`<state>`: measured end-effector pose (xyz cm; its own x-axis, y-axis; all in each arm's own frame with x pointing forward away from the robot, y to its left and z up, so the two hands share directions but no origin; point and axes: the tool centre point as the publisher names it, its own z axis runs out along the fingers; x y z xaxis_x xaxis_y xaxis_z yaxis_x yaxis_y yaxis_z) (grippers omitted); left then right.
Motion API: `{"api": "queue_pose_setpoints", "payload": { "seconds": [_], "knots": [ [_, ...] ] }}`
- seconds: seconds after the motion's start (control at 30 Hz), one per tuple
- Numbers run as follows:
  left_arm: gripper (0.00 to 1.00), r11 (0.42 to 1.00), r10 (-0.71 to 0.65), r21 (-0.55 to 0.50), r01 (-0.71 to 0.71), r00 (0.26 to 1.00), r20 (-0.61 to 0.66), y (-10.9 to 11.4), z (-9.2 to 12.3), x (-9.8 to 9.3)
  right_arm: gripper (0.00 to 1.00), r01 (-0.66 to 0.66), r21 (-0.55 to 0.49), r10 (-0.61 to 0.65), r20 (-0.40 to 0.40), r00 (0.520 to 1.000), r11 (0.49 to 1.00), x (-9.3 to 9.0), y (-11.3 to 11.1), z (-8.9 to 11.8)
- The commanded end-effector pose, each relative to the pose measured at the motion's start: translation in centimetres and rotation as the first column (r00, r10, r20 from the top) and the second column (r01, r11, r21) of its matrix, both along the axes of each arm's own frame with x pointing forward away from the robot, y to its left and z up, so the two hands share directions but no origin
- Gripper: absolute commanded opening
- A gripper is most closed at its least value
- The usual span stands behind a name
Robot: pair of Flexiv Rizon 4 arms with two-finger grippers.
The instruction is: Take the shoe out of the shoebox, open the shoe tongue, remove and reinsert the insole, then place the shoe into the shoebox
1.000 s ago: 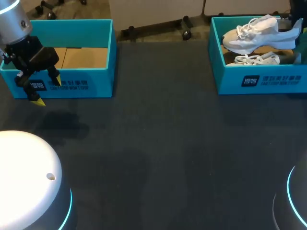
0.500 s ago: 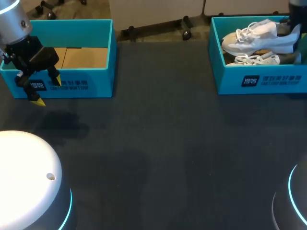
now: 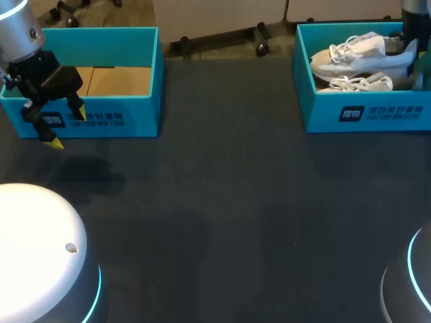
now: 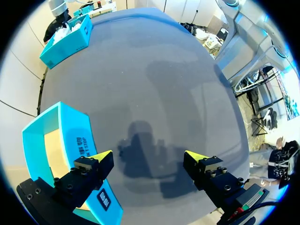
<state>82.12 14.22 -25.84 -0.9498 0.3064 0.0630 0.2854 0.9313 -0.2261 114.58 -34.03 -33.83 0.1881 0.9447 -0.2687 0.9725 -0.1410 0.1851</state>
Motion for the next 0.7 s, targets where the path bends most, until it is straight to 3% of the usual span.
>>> {"api": "queue_pose_setpoints", "payload": {
  "seconds": [0.03,0.7],
  "knots": [
    [1.00,1.000,-0.002,0.002,0.002,1.000,-0.001,0.0,0.1,0.0,0.00,0.009,0.005,-0.009,-0.017,1.000,1.000,1.3,-0.1,-1.0],
    [1.00,1.000,-0.002,0.002,0.002,1.000,-0.001,0.0,0.1,0.0,0.00,0.026,0.031,-0.024,-0.062,0.998,0.999,1.4,0.0,-3.9]
  ]
}}
